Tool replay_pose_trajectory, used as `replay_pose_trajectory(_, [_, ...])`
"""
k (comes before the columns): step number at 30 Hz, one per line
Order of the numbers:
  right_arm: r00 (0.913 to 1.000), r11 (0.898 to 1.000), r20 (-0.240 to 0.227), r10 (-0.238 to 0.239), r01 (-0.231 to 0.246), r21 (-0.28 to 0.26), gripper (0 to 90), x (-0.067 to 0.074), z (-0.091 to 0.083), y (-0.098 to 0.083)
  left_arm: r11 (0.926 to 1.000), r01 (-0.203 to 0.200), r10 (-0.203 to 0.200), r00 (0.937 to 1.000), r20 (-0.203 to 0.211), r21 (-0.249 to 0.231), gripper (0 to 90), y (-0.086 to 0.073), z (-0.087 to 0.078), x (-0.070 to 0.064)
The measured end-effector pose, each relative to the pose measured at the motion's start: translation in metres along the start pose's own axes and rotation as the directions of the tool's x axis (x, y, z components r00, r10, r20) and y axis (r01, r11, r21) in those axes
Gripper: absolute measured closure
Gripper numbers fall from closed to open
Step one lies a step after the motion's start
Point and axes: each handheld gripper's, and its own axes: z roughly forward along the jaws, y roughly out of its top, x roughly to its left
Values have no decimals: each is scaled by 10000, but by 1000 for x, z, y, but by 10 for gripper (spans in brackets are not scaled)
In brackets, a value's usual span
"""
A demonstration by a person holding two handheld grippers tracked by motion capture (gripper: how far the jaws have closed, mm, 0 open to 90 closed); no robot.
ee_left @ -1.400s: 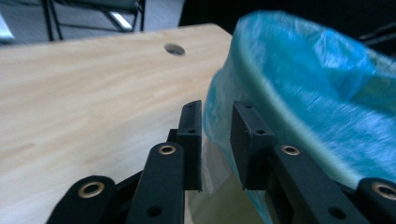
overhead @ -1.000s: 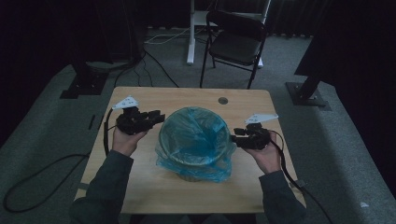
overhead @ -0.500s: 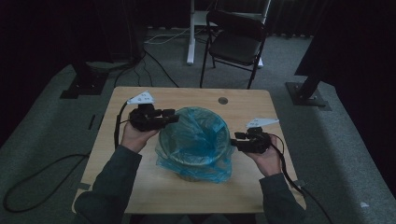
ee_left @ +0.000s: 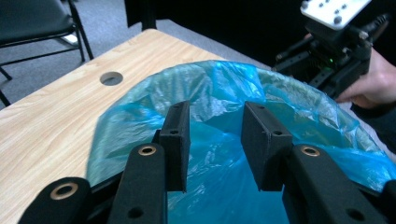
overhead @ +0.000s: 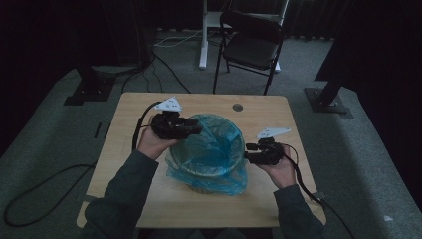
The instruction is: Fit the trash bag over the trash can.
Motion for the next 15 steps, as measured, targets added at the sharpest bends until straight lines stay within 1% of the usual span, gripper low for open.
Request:
replay_pose_trajectory(4, [10000, 10000, -27, 30, -30, 25, 530, -1, 1, -1, 9980, -461, 458, 9989, 73, 427, 625, 8, 10, -5])
replay_pose_trajectory(6, [10000, 10000, -36, 19, -19, 35, 528, -2, 1, -1, 9964, -616, 611, 9981, 105, 586, 626, 12, 15, -7])
replay_pose_trajectory(7, [10000, 10000, -33, 30, -30, 20, 528, -2, 1, -1, 9948, -729, 724, 9973, 96, 705, 626, 14, 18, -8])
replay_pose_trajectory(8, [10000, 10000, -53, 46, -46, 11, 529, -2, 0, -1, 9922, -928, 924, 9957, 89, 835, 626, 17, 21, -10])
replay_pose_trajectory(9, [10000, 10000, -53, 43, -43, 0, 528, -2, 0, -1, 9908, -1027, 1023, 9947, 94, 883, 630, 19, 23, -11])
replay_pose_trajectory(11, [10000, 10000, -62, 70, -70, -17, 527, -2, 0, -1, 9863, -1271, 1258, 9919, 185, 1055, 630, 23, 28, -13])
replay_pose_trajectory(13, [10000, 10000, -66, 73, -73, -26, 526, -3, -1, -2, 9762, -1630, 1609, 9866, 259, 1429, 630, 27, 34, -14])
replay_pose_trajectory(14, [10000, 10000, -63, 63, -63, -28, 526, -3, -1, -2, 9727, -1705, 1676, 9854, 316, 1576, 630, 28, 37, -14])
replay_pose_trajectory(15, [10000, 10000, -60, 75, -75, -16, 525, -3, -1, -2, 9663, -1823, 1783, 9832, 385, 1816, 630, 29, 40, -14])
